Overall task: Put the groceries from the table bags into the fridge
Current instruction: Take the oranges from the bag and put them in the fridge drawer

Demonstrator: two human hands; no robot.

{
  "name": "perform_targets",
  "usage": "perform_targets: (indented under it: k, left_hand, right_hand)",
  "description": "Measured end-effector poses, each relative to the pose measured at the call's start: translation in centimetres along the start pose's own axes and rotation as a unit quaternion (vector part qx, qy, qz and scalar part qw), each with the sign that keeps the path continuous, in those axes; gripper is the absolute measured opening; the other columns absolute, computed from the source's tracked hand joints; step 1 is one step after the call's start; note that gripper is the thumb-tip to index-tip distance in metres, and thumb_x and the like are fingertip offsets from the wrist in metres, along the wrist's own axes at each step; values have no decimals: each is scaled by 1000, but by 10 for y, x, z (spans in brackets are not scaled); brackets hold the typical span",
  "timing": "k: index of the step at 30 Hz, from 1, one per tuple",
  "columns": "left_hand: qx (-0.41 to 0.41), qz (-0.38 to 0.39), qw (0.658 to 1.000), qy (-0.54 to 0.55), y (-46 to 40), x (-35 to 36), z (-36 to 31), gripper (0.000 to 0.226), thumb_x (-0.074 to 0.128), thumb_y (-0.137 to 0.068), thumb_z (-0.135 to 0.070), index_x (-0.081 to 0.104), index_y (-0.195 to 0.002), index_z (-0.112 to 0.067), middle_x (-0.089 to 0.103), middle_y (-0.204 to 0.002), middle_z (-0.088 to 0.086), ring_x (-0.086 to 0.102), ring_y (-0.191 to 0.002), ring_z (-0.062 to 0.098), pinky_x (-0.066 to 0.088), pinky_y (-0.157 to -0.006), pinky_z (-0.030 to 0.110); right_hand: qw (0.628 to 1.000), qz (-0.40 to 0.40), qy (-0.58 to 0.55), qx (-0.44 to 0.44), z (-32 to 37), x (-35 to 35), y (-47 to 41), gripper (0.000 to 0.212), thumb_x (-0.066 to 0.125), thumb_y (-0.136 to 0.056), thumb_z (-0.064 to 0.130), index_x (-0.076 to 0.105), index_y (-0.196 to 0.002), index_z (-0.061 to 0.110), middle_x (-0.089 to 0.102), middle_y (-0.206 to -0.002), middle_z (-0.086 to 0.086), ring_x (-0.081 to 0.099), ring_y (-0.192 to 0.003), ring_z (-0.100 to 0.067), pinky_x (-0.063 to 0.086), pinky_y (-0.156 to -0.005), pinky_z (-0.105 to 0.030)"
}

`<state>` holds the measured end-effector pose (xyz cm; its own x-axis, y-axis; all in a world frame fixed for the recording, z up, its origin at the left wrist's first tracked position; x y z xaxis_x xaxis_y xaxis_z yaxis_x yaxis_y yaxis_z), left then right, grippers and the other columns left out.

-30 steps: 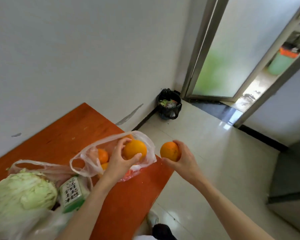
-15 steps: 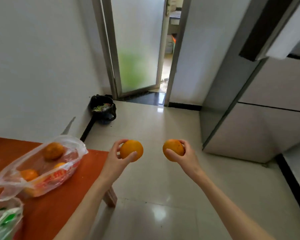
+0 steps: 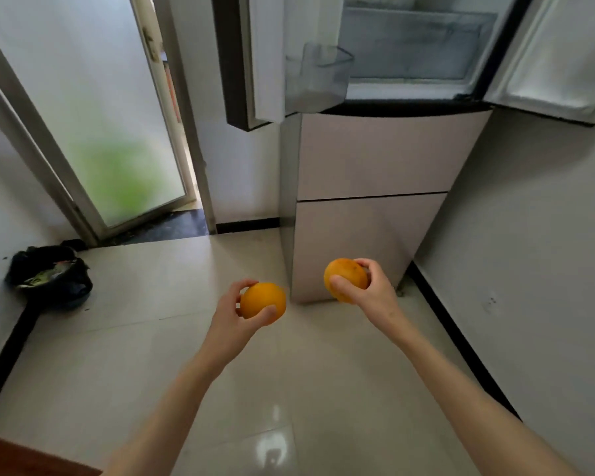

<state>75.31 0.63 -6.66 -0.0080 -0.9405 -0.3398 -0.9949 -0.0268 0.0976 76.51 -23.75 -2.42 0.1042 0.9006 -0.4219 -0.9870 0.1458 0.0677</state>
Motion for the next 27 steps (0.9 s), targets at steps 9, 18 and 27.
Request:
perform_targets:
  k: [9, 18, 27]
  left_hand:
    - [106, 37, 993, -22, -96, 103, -116, 47, 73, -78, -28, 44, -113, -41, 43, -121, 4, 52, -101, 20, 49, -78, 26]
    - [180, 16, 984, -2, -245, 172, -213, 51, 74, -75, -34, 44, -117, -36, 47, -121, 4, 52, -104, 20, 49, -88, 36]
    - [257, -42, 965, 36, -387, 201, -349, 55, 71, -78, -32, 42, -125, -33, 40, -125, 1, 50, -106, 18, 47, -89, 33]
  right_hand:
    - [997, -64, -22, -33, 13, -122, -82, 55, 71, -78, 36, 44, -125, 24, 50, -114, 6, 50, -104, -14, 42, -85, -28]
    - [990, -108, -31, -91, 58, -196, -234, 60, 66, -83, 34, 37, -133, 22, 42, -115, 7, 45, -100, -9, 40, -77, -20]
    - [975, -151, -42, -158, 129, -270, -401, 63, 64, -83, 38, 39, -138, 20, 44, -130, 0, 47, -112, -14, 43, -92, -30]
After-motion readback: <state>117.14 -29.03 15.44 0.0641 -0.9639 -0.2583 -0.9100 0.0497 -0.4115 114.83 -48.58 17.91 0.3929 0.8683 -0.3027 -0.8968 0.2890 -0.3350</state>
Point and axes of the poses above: each hand's wrist, its own y-axis away from the middle knuckle, its own x-axis out of the palm, z = x × y, the point moved 10 cm from there along -y, towards the middle knuckle
